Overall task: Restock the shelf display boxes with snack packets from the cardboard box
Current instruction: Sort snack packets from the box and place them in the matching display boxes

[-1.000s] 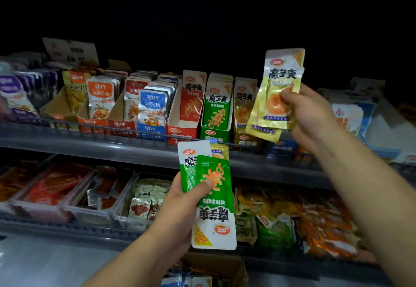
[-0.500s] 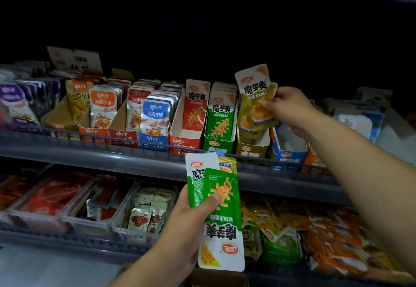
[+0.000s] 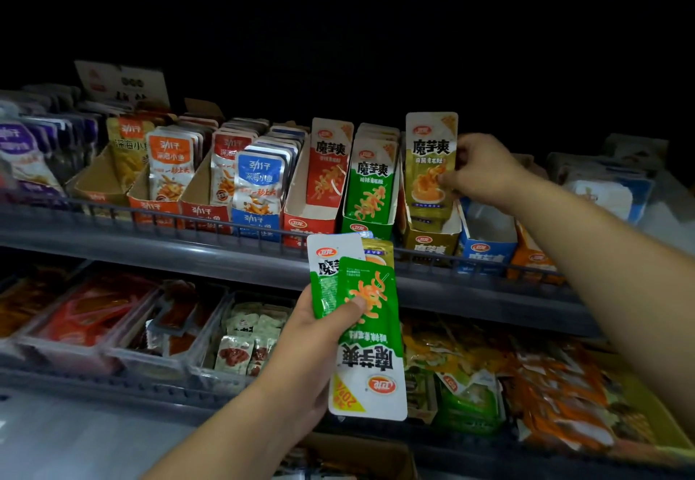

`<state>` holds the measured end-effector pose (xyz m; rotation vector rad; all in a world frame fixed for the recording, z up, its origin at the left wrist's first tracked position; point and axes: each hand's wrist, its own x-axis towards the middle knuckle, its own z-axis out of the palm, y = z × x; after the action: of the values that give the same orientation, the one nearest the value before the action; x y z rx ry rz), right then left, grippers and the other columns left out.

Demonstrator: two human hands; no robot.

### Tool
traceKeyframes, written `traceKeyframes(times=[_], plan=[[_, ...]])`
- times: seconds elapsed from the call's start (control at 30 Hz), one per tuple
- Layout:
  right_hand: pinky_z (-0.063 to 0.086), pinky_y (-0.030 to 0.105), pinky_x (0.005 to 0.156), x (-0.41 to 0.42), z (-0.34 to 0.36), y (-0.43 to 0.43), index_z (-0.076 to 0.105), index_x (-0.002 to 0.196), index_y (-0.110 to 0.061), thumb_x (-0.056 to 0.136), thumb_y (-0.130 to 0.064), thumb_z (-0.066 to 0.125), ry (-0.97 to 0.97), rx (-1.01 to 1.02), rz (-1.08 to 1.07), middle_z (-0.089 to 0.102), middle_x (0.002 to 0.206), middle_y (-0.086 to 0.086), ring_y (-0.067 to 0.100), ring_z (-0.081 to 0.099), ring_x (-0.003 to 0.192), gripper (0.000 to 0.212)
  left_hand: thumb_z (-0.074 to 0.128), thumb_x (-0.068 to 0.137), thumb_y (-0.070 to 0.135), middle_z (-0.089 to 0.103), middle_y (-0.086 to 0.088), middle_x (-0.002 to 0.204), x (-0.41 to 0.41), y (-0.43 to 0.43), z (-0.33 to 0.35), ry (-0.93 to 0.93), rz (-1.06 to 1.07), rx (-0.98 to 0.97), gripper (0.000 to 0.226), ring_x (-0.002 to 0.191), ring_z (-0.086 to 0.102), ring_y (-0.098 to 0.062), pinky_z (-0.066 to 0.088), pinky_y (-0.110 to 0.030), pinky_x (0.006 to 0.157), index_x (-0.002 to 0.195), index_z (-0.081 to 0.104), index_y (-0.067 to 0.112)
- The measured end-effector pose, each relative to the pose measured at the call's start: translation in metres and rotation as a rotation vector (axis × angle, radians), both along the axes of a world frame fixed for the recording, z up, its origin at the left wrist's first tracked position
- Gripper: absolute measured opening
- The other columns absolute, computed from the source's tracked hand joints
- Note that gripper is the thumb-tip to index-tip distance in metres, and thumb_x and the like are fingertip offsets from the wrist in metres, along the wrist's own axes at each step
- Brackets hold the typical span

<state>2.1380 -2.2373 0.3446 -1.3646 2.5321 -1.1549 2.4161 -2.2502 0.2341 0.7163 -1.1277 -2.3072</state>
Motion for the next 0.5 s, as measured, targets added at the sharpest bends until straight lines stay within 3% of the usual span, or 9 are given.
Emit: traceKeyframes(times=[0.17,0.3,0.37,0.43,0.5], plan=[[0.056,0.047,0.092,-0.003,-0.008,-0.005,0.037,0.145,-0.020,0.087,0.000,0.071,0.206,0.035,0.002,0.062,0.128,0.011,0.029,0.062,0.119,0.070,0.065,0.098,0.011,0.077,-0.015,0.111,0.001,0.001,0.002,0.018,-0.003,0.008,0.032,0.096,0.076,-0.037,0.063,-0.049,0.073,0.127,0.060,0.023],[0.062,0.052,0.071,-0.008,-0.012,-0.007,-0.006,0.153,-0.050,0.083,-0.002,0.074,0.359,0.067,0.004,0.062,0.121,0.015,0.031,0.069,0.094,0.117,0.064,0.097,0.010,0.076,-0.016,0.113,0.004,0.001,0.002,0.037,-0.005,-0.005,0.034,0.099,0.075,-0.038,0.062,-0.052,0.078,0.128,0.059,0.023],[0.062,0.050,0.073,-0.009,-0.012,-0.009,0.002,0.157,-0.041,0.084,-0.004,0.074,0.402,0.084,-0.007,0.060,0.124,0.018,0.032,0.069,0.095,0.109,0.064,0.097,0.010,0.077,-0.014,0.112,0.006,0.001,0.002,0.047,-0.007,-0.021,0.034,0.099,0.075,-0.038,0.062,-0.052,0.078,0.128,0.060,0.024],[0.058,0.042,0.086,-0.011,-0.011,-0.011,0.028,0.155,-0.024,0.086,-0.008,0.074,0.433,0.102,-0.017,0.058,0.133,0.016,0.032,0.063,0.112,0.083,0.065,0.097,0.011,0.077,-0.012,0.111,0.009,0.002,0.002,0.048,-0.011,-0.043,0.033,0.099,0.075,-0.037,0.062,-0.050,0.076,0.126,0.061,0.025],[0.055,0.038,0.084,-0.012,-0.010,-0.012,0.043,0.145,-0.017,0.088,-0.009,0.072,0.425,0.102,-0.010,0.059,0.132,0.015,0.031,0.061,0.116,0.064,0.065,0.096,0.011,0.077,-0.011,0.111,0.010,0.002,0.002,0.052,-0.012,-0.062,0.033,0.100,0.075,-0.036,0.063,-0.049,0.076,0.125,0.061,0.026]])
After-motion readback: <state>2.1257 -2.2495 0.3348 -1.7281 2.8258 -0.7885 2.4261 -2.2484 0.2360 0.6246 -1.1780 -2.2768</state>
